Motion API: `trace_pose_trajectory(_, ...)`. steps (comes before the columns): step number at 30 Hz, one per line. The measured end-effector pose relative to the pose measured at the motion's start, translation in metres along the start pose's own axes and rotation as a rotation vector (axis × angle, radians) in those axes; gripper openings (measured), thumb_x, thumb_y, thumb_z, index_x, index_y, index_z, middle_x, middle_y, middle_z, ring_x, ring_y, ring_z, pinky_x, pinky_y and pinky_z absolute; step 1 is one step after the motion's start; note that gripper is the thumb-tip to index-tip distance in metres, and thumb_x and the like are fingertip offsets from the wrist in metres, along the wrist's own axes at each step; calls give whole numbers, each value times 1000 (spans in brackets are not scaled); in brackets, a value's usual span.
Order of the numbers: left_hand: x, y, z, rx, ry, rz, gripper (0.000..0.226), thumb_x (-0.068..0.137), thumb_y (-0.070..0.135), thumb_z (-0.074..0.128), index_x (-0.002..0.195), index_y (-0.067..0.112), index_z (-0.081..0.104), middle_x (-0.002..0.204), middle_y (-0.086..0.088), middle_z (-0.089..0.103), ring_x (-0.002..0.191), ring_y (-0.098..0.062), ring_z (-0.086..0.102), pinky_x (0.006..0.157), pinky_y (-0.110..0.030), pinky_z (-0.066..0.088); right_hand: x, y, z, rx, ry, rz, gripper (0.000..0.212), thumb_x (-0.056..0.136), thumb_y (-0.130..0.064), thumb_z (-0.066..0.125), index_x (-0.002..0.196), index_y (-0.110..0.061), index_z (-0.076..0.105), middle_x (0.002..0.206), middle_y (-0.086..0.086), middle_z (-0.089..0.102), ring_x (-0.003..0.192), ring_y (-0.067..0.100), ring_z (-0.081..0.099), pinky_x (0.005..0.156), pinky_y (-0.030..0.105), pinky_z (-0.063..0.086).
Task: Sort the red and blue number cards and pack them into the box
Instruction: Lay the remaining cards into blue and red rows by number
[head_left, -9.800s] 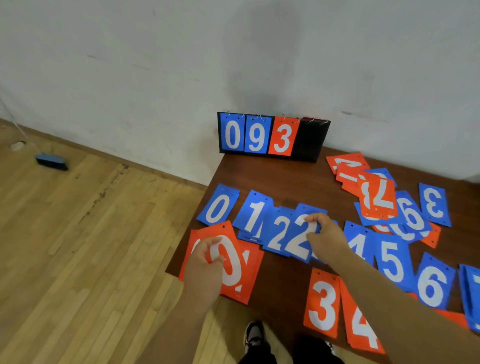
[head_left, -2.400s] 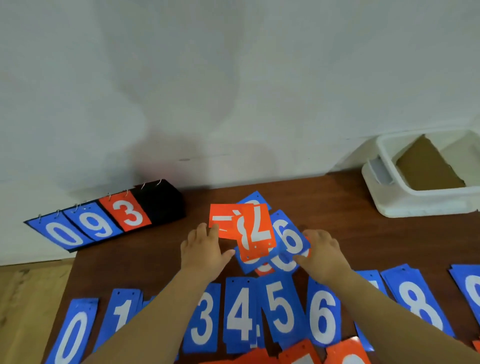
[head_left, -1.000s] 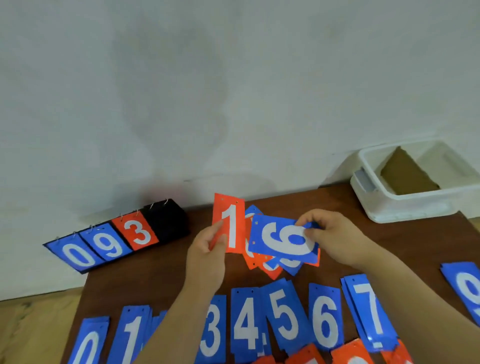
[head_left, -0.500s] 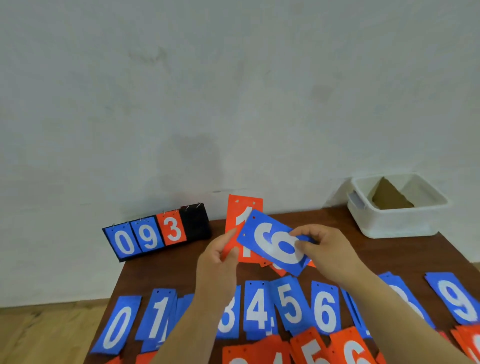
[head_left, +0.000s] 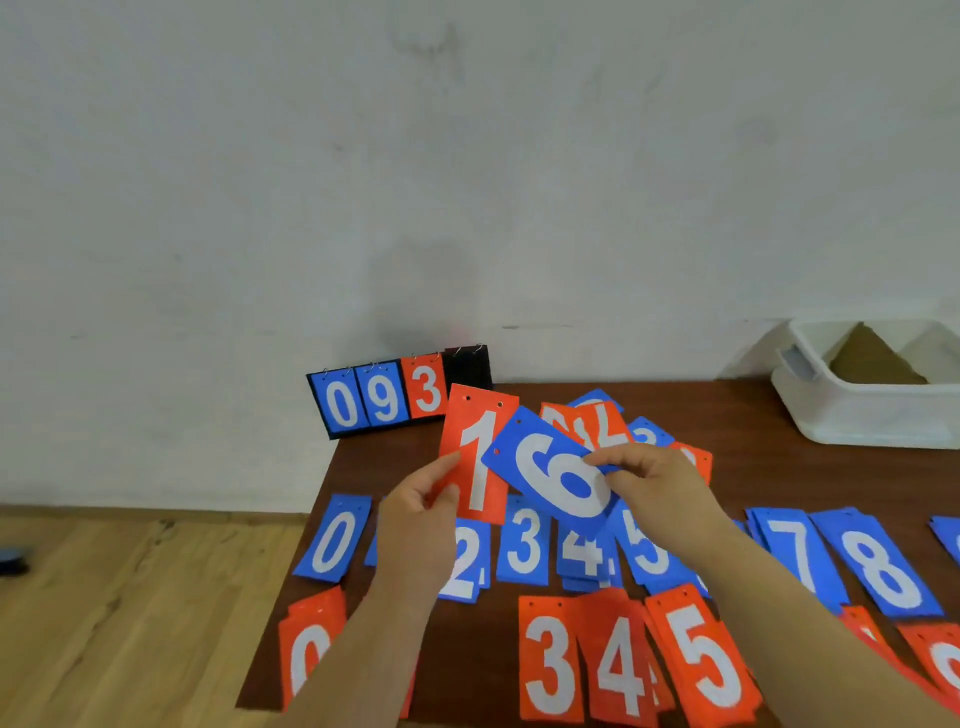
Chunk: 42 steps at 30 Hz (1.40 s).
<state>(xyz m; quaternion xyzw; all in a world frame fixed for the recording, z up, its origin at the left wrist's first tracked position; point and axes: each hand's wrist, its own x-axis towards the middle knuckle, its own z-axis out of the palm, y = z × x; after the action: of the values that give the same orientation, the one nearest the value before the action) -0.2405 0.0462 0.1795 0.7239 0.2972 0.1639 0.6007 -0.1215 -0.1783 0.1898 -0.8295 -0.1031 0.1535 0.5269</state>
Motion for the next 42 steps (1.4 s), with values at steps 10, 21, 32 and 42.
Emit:
trace_pose_trajectory(10,-14,-137,-109,253,223,-214,30,98,12,62,111,38,69,118,8,66,105,-11,64,76,-17,51,2,30,125,-202,-207,-26,34,91,-3,66,95,-37,69,98,-14,66,67,9,66,54,14,44)
trace_pose_trajectory(21,-19,-231,-102,928,-56,-278,36,90,41,65,125,39,64,141,-2,51,135,-29,45,110,-43,42,-4,70,169,-331,-276,119,29,92,-8,68,100,-36,66,104,-15,63,71,6,60,55,19,47)
trace_pose_trajectory(32,13,-107,13,332,-361,-44,41,99,34,64,139,40,55,131,17,58,106,-1,60,83,-17,52,-17,87,87,-191,-78,181,32,92,-7,68,98,-38,66,108,-14,64,86,5,64,61,14,48)
trace_pose_trajectory(42,0,-71,202,415,-664,116,28,97,26,66,122,37,66,118,17,65,95,0,64,83,-24,54,-48,156,-58,-28,192,321,25,89,-4,70,96,-29,69,100,-9,66,68,6,63,59,18,51)
